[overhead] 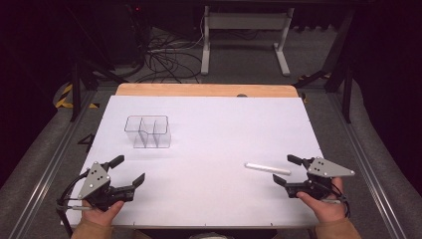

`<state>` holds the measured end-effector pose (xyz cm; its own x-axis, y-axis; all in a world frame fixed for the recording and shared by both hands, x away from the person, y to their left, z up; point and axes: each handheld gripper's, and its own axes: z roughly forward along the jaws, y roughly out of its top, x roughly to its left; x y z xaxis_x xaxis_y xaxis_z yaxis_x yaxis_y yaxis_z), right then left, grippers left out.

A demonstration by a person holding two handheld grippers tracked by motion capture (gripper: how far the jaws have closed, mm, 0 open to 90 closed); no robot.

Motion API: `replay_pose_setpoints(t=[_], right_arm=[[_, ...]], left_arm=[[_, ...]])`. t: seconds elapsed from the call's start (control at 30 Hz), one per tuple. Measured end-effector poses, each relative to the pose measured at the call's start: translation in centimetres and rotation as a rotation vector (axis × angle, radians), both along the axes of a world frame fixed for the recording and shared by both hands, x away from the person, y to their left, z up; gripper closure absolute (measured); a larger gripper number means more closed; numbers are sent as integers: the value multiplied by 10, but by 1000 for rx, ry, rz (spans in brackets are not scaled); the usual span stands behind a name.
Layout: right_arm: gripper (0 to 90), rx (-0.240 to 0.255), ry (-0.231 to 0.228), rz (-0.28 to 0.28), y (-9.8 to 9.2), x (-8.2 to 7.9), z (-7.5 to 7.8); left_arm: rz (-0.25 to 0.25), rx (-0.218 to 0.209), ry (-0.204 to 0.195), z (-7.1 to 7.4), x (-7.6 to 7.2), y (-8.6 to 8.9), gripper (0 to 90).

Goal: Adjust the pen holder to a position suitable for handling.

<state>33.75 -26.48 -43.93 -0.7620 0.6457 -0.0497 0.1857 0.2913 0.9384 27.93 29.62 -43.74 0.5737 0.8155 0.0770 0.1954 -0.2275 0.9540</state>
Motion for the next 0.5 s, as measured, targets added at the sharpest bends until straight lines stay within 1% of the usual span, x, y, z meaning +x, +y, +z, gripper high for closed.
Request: replay_pose_setpoints(t=[0.1, 0.13, 0.27, 0.33, 0.4, 0.43, 0.5], right_arm=[[161, 1, 5, 1, 0, -1, 0], [161, 2, 5, 2, 1, -1, 1], [161, 5, 1, 0, 1, -1, 1], [161, 5, 1, -1, 1, -2, 1], [161, 3, 5, 0, 1, -2, 1], [161, 4, 7, 0, 1, -2, 0], [161, 3, 8, 2, 1, -1, 0]], left_arm=[[-4, 12, -3, 6, 5, 1, 134], [-4, 4, 6, 7, 6, 0, 134], [-7, 26, -5, 13, 10, 0, 133], [-13, 25, -2, 18, 14, 0, 134], [-13, 22, -2, 20, 15, -1, 134], [-15, 29, -8, 21, 17, 0, 137], [-19, 20, 1, 24, 20, 0, 144]])
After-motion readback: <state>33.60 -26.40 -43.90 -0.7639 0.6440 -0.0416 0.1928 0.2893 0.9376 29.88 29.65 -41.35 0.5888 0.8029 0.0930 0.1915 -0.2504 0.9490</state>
